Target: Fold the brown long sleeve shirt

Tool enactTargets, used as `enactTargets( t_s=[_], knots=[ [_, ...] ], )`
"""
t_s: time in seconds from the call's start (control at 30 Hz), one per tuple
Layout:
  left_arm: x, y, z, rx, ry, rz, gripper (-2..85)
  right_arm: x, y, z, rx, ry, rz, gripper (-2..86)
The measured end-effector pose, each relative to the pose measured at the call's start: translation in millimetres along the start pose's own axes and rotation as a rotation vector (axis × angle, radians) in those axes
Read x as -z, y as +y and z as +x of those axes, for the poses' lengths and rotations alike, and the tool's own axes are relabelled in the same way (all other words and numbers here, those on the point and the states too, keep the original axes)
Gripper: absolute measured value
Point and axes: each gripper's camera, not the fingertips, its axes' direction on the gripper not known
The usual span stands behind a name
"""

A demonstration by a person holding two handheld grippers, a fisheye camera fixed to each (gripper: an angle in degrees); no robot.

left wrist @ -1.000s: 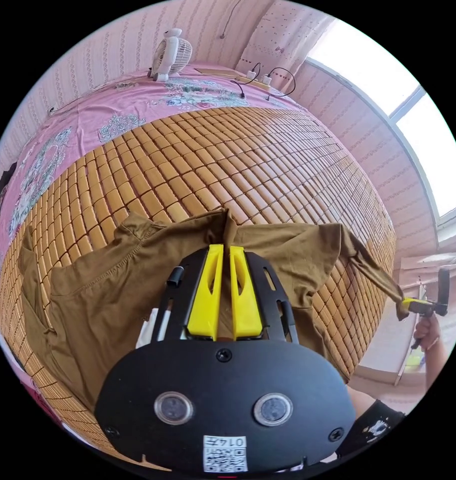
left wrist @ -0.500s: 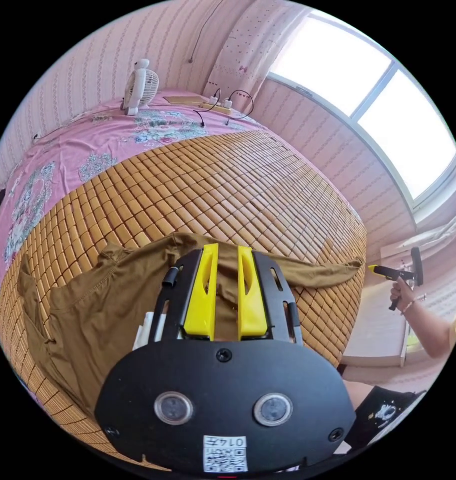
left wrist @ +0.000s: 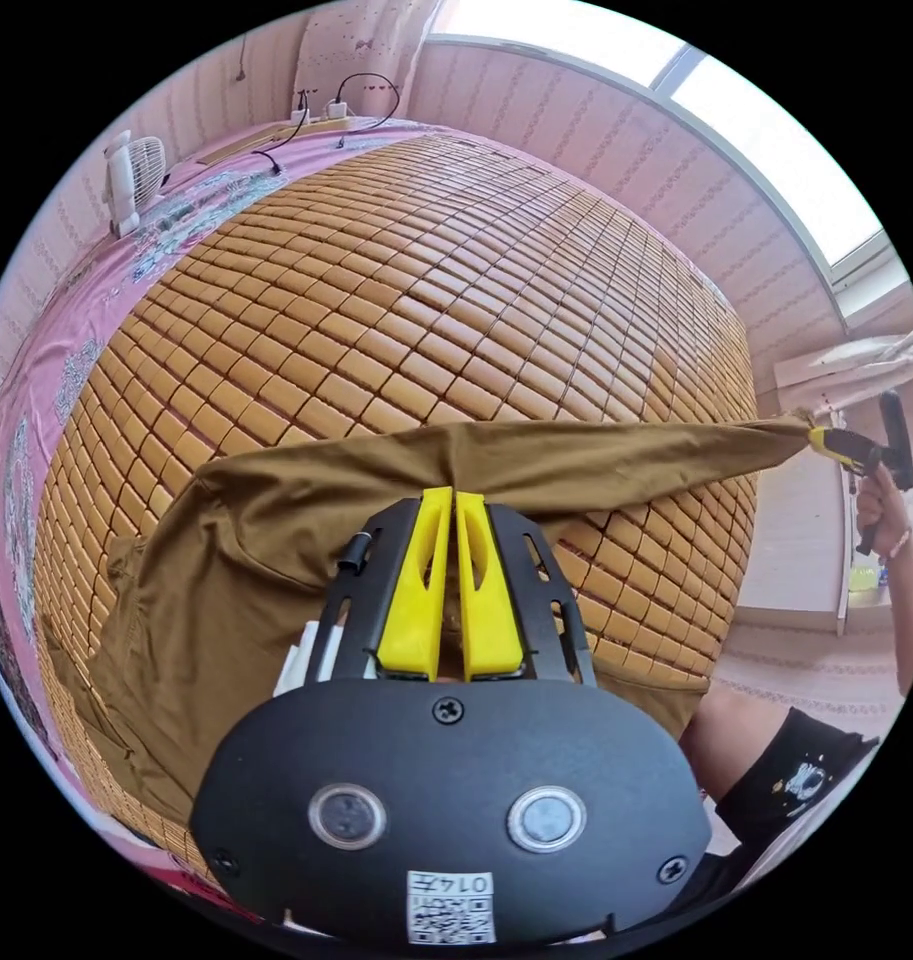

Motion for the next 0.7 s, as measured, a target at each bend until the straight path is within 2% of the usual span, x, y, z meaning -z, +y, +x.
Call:
enactTargets(
  t_s=[0.1, 0.13, 0.2, 0.37, 0.47, 0.53, 0.7],
  knots=[
    [10, 1, -4, 0.021, 0.026, 0.065, -0.9, 42, 8, 3, -0.043, -0.099, 0.157, 1.0],
    [11, 1, -6, 0.039, 0.014, 0.075, -0.9, 52, 8, 11, -0.053, -0.097, 0.250, 1.6],
    [11, 2, -11, 0.064, 0.027, 0.081, -1.0, 49, 7, 20, -0.038, -0.002, 0.303, 2.9],
    [8, 2, -12, 0.070, 0.024, 0.089, -1.0, -3, 2, 14, 0.077, 0.203, 0.166, 6.9],
    [11, 5, -11, 0.064, 0.019, 0.099, -1.0, -25, -6, 8, 0.110, 0.248, 0.179, 8.0],
    [14, 8, -10, 0.058, 0.017, 0.107, -1.0, -35, -16, 14, 0.053, 0.277, 0.212, 9.0],
    [22, 16, -6, 0.026, 0.017, 0.128, -1.0, -39, -18, 36, -0.051, 0.243, 0.213, 2.8]
  ],
)
